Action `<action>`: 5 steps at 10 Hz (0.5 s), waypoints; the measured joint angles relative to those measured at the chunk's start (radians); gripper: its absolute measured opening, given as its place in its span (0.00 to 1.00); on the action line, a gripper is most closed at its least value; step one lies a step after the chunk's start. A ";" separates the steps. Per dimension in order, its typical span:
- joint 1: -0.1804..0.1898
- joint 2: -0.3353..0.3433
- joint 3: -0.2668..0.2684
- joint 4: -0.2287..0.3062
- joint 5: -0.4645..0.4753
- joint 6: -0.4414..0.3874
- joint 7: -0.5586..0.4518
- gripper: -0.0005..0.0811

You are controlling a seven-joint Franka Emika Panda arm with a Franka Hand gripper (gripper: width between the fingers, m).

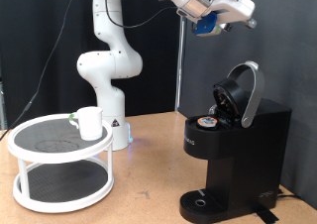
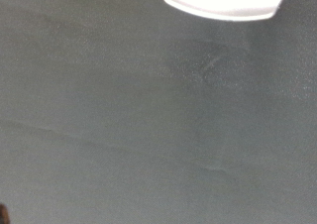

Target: Make a cup of coffee with the keurig machine

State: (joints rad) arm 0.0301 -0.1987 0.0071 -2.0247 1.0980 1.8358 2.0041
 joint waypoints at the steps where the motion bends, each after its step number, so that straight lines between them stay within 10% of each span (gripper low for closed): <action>1: 0.000 0.000 -0.003 0.000 0.018 -0.023 -0.004 1.00; 5: 0.002 0.028 0.010 0.061 0.040 -0.103 0.083 1.00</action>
State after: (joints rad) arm 0.0321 -0.1703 0.0174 -1.9638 1.1380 1.7327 2.0873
